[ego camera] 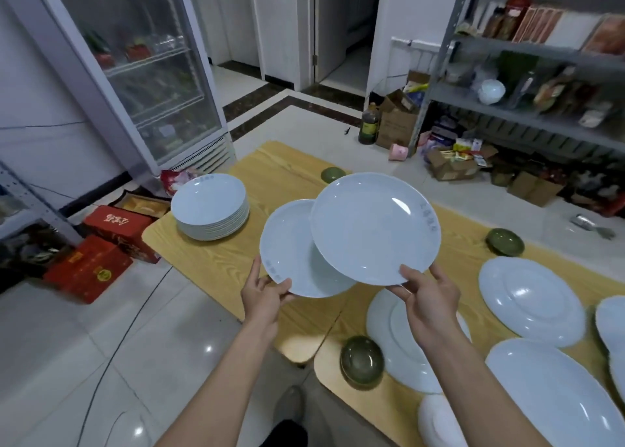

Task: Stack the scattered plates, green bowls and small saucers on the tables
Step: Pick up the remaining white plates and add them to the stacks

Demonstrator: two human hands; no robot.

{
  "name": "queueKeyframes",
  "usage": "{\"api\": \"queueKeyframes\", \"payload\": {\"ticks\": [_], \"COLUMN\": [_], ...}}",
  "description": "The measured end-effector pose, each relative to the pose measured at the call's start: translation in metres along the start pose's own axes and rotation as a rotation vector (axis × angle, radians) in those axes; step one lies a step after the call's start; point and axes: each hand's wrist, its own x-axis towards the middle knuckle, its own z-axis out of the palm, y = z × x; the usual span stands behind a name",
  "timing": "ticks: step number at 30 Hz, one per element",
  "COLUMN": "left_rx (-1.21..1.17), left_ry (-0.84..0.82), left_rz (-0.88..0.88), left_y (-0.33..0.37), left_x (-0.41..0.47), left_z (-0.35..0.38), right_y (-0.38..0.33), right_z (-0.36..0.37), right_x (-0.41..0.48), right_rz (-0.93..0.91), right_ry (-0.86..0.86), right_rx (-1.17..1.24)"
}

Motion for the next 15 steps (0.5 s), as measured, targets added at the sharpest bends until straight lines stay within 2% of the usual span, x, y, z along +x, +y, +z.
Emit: {"api": "queueKeyframes", "payload": {"ticks": [5,15], "left_rx": [0.065,0.147], "left_ry": [-0.078,-0.079], "left_rz": [-0.057,-0.147], "left_y": [0.01,0.012], "left_x": [0.058,0.122], "left_z": [0.008,0.003], "right_y": [0.013,0.039], "right_z": [0.022,0.047], "right_x": [0.017,0.039], "right_rz": [-0.038,-0.032], "right_ry": [0.11,0.221], "right_rx": [0.019,0.015]}}
